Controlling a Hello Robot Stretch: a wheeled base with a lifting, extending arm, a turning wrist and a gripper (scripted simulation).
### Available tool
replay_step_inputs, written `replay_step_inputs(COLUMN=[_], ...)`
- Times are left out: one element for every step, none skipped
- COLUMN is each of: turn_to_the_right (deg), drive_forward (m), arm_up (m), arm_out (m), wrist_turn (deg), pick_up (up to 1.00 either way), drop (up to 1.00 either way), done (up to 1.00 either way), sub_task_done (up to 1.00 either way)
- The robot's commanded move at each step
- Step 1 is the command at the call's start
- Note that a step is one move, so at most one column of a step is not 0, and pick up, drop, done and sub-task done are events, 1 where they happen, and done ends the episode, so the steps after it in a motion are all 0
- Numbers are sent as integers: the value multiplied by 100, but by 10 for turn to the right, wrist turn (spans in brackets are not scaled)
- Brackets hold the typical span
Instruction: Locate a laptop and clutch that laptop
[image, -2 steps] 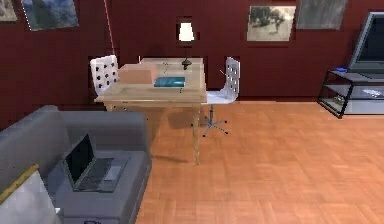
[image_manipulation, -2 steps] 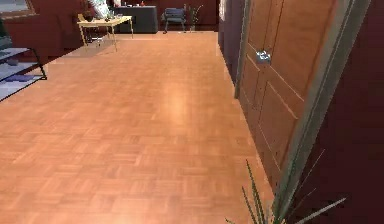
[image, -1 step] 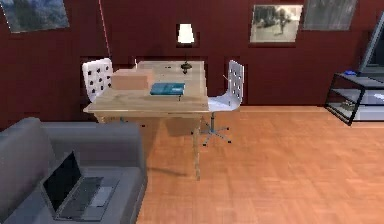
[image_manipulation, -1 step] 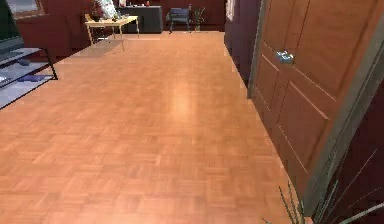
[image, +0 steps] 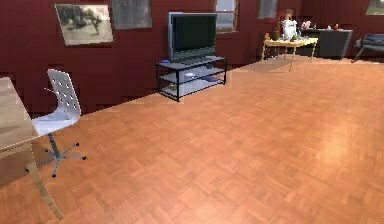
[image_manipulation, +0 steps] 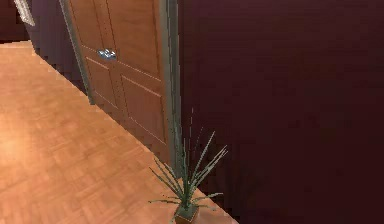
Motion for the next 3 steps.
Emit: replay_step_inputs(turn_to_the_right=[180, 30, 0], drive_forward=[0, 0, 15], arm_up=[0, 0, 0], arm_out=[0, 0, 0], wrist_turn=[0, 0, 0], pick_up=[0, 0, 0], drop=[0, 0, 0], done=[0, 0, 0], sub_task_done=[0, 0, 0])
